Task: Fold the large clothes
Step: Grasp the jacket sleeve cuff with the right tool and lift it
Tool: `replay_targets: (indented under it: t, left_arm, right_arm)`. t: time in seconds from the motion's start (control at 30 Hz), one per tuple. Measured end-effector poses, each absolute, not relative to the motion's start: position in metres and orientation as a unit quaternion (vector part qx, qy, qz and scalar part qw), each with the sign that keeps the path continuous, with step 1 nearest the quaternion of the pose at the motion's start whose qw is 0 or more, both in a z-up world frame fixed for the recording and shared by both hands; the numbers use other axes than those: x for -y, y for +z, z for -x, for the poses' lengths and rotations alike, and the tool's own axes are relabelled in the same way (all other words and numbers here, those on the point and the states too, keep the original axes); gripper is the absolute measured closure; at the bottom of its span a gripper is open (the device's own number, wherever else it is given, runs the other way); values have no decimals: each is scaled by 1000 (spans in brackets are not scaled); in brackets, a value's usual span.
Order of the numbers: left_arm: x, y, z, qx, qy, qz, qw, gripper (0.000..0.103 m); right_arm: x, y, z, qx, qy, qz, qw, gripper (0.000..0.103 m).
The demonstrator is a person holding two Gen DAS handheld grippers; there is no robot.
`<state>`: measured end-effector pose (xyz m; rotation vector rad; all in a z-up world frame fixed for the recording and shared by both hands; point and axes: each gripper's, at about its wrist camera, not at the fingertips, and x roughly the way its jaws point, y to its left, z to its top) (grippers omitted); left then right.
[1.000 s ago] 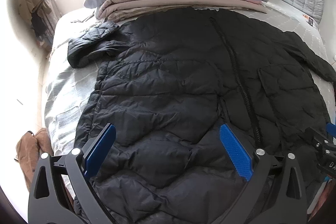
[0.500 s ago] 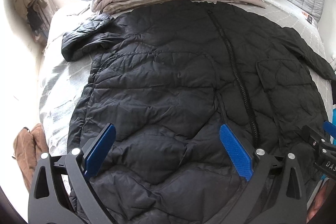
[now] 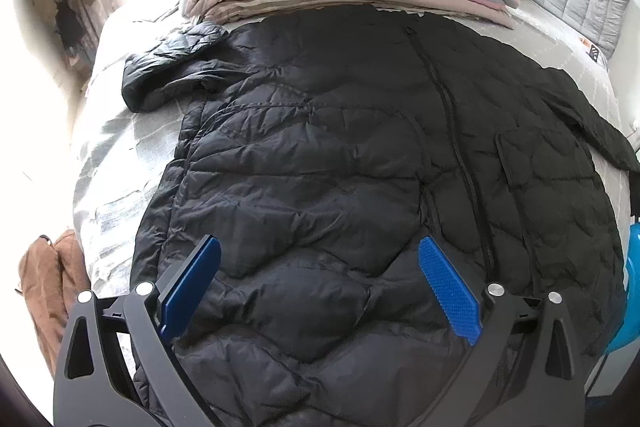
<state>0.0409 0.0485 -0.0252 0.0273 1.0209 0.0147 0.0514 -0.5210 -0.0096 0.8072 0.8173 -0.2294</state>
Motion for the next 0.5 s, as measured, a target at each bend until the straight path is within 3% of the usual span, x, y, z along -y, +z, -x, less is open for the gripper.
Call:
replay_targets:
  t: [0.07,0.23,0.5]
  left_arm:
    - [-48,-27,-44,-490,7,-14,872,7]
    - [-44,-35,-54,-499,4,-20,866,7]
    - [-36,-44,-66,-510,-3,-28,860,7]
  right_arm:
    - [571,-32,-49,-369,-123,-457,800,8]
    - [637,-68,-56,-359,-168,-522,755,31]
    - [680,-102,-82,-337,-207,-550,736,31]
